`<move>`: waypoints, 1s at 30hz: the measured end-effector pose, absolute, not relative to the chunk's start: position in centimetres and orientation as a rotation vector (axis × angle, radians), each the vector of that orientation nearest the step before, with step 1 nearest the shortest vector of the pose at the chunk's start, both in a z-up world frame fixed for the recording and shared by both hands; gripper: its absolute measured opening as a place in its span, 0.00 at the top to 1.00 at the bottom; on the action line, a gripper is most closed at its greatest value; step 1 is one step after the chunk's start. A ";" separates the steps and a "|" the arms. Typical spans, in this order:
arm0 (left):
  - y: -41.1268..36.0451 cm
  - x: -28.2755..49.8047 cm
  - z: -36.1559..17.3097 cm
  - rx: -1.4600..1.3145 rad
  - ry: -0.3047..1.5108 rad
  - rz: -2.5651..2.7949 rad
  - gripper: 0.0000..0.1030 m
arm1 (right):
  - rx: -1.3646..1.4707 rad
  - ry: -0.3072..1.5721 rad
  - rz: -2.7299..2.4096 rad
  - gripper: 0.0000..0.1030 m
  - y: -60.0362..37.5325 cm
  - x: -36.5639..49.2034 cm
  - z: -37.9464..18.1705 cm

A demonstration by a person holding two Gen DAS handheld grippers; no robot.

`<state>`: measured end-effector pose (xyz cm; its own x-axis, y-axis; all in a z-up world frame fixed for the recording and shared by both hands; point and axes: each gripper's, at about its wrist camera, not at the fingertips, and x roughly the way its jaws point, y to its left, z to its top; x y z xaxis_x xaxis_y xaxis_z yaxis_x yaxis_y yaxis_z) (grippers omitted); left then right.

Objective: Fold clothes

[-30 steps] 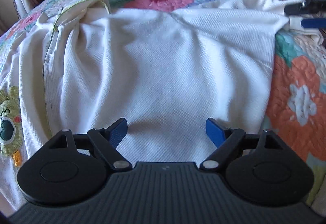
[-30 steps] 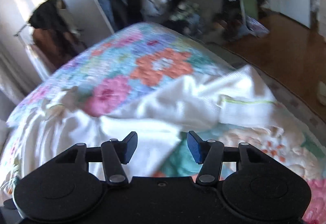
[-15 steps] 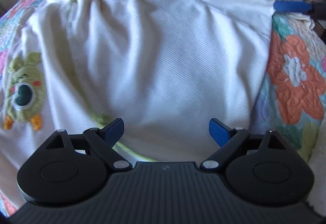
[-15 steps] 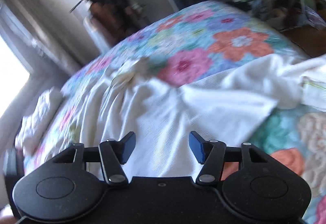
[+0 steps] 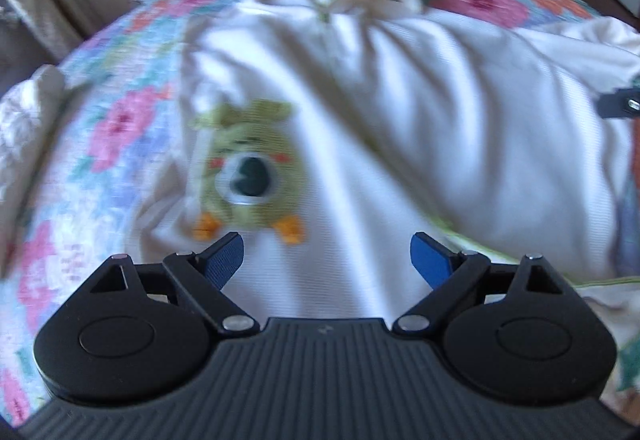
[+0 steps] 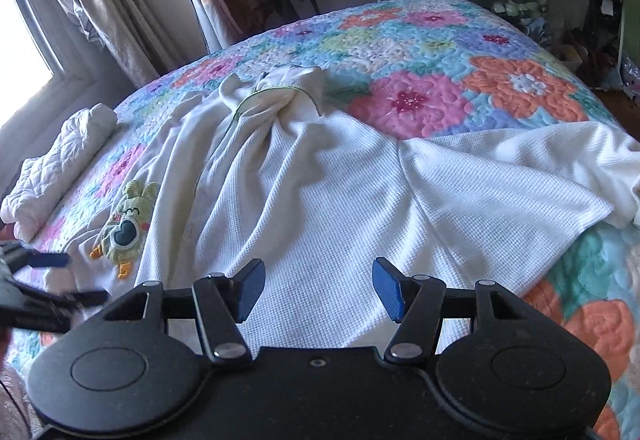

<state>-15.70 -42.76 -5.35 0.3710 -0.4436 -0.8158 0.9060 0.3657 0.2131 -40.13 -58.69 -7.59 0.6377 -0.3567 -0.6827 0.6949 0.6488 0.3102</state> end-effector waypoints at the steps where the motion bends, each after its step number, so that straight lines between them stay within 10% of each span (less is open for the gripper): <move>1: -42.3 -14.9 -5.1 0.737 0.732 -0.960 0.12 | 0.598 0.622 -0.644 0.37 -58.6 -40.0 -7.6; 30: -37.6 -5.7 -8.5 0.577 0.839 -0.755 0.11 | 0.371 0.647 -0.442 0.37 -49.1 -27.7 -6.4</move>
<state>-5.71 -37.56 -8.45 0.4437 -0.3567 -0.8221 0.7798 0.6058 0.1579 -27.67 -49.09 -6.40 0.7118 -0.2757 -0.6460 0.5010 0.8439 0.1918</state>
